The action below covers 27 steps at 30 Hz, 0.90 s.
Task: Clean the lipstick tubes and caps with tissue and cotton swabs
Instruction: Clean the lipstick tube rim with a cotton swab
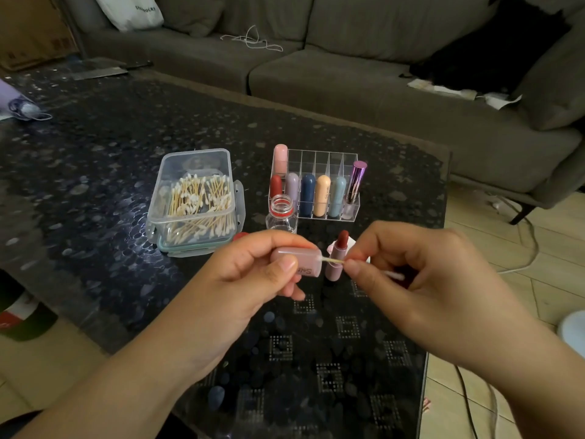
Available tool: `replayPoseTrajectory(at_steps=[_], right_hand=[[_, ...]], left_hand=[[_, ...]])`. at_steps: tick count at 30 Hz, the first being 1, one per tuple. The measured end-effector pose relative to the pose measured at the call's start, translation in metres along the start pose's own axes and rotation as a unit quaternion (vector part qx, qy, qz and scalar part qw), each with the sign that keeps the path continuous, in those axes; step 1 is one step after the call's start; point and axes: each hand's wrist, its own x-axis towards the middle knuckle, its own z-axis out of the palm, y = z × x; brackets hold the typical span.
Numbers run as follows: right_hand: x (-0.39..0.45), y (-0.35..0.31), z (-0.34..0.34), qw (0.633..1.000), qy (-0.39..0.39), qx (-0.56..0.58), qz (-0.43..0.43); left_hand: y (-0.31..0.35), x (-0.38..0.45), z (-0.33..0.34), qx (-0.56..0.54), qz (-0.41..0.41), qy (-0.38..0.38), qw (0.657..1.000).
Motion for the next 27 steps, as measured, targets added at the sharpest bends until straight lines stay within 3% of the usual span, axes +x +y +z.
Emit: replayPoseTrajectory(at_steps=[3,8,14,19,24,27], right_hand=[[-0.0003,-0.0022,0.0026,0.999,0.029,-0.023,-0.014],[-0.0007,-0.0061,-0.0027,0.997,-0.028,-0.042,-0.063],[0.0007,-0.0008,0.0005,0.996,0.024,-0.078,-0.031],[0.0021,-0.0009,0.001,0.997,-0.032,-0.049,-0.041],[0.0018,0.0016,-0.0041,0.997,0.012,-0.065,-0.028],[0.002,0.0029,-0.0024,0.997,-0.014,-0.075,-0.026]], left_hand=[[0.0011,0.0018,-0.0001,0.008,-0.003,0.011,1.0],[0.0018,-0.0001,0.0014,-0.014,-0.013,0.015,1.0],[0.0051,0.0005,-0.0007,-0.014,-0.007,0.008,1.0],[0.002,0.0009,-0.0018,0.016,0.005,0.019,1.0],[0.0021,0.0023,-0.0012,0.015,-0.007,-0.006,1.0],[0.0029,0.0024,0.0005,-0.008,-0.013,-0.006,1.0]])
